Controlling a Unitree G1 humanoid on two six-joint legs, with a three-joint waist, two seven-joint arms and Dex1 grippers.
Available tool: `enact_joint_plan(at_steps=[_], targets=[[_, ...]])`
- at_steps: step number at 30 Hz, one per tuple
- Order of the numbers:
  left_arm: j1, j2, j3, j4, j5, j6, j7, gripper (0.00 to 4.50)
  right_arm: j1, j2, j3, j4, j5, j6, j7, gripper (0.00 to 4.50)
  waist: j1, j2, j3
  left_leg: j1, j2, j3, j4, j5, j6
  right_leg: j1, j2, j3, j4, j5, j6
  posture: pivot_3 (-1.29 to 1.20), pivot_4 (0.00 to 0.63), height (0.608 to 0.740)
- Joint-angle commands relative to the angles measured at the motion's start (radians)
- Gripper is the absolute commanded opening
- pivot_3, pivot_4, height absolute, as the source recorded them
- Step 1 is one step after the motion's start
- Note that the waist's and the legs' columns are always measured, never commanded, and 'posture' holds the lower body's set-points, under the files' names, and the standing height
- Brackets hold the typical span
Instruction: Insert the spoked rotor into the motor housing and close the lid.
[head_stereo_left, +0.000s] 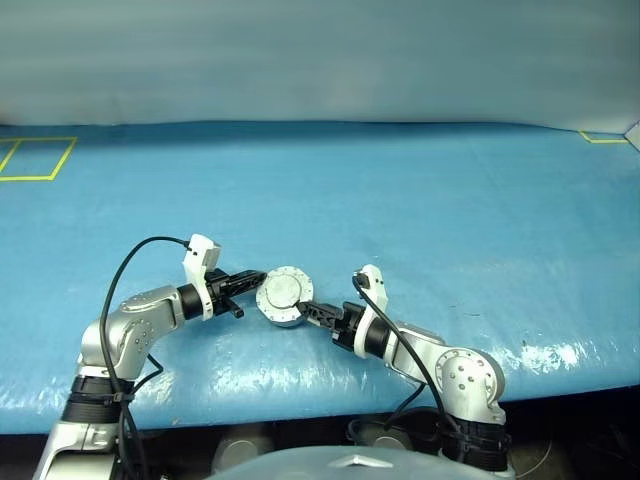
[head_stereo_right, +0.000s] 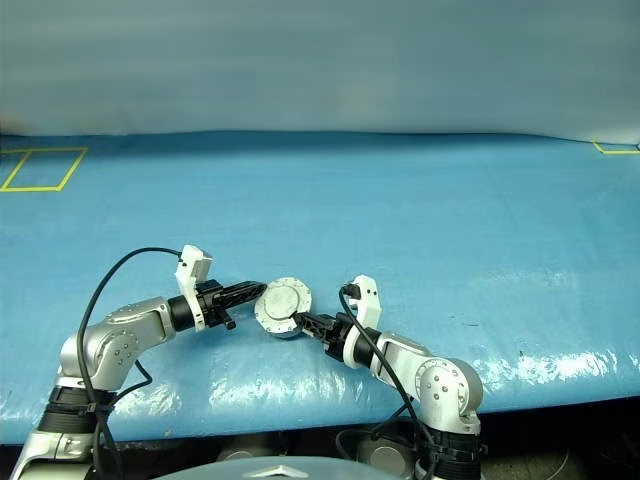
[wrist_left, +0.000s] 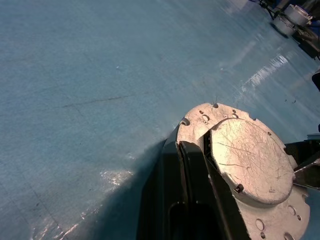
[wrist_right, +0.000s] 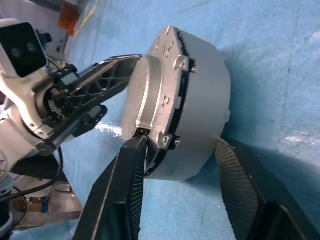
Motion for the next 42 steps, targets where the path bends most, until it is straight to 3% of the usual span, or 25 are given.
enact_joint_plan(at_steps=[1,18,30,35,42], targets=[[0.017,-0.008,-0.018,-0.011,0.015,0.007,0.008,0.00,-0.015,0.095,-0.010,0.024,0.041,-0.021,-0.046,1.31,-0.001,0.000,0.000,0.000,0.000,0.000,0.000,0.000,0.000,0.000,0.000,0.000,0.000,0.000,0.000,0.00,0.150,0.740],[0.022,-0.013,-0.016,-0.016,0.014,0.003,0.014,0.00,-0.004,0.020,0.047,0.043,0.166,-0.040,-0.083,1.26,-0.003,0.000,0.000,0.000,0.000,0.000,0.000,0.000,0.000,0.000,0.000,0.000,0.000,0.000,0.000,0.00,0.150,0.740],[0.033,-0.013,-0.004,-0.033,0.004,0.004,0.020,0.00,0.009,0.049,0.027,0.078,0.227,-0.046,-0.103,1.23,-0.006,0.000,0.000,0.000,0.001,0.001,0.000,0.000,0.000,-0.001,0.001,0.000,0.000,0.000,0.000,0.00,0.150,0.740],[0.041,-0.026,0.037,-0.053,-0.018,0.002,0.037,0.00,0.018,0.054,0.001,0.102,0.275,-0.042,-0.158,1.21,-0.006,0.000,0.000,0.000,0.001,0.001,-0.001,0.000,0.000,-0.001,0.001,0.000,0.000,0.000,-0.001,0.00,0.150,0.740],[0.040,-0.114,0.173,-0.098,-0.113,0.004,0.140,0.00,0.034,0.043,-0.015,0.127,0.347,-0.048,-0.240,1.20,-0.006,0.000,0.000,-0.001,0.001,0.001,-0.002,0.000,0.000,-0.002,0.001,0.000,0.000,0.000,-0.001,0.00,0.150,0.740]])
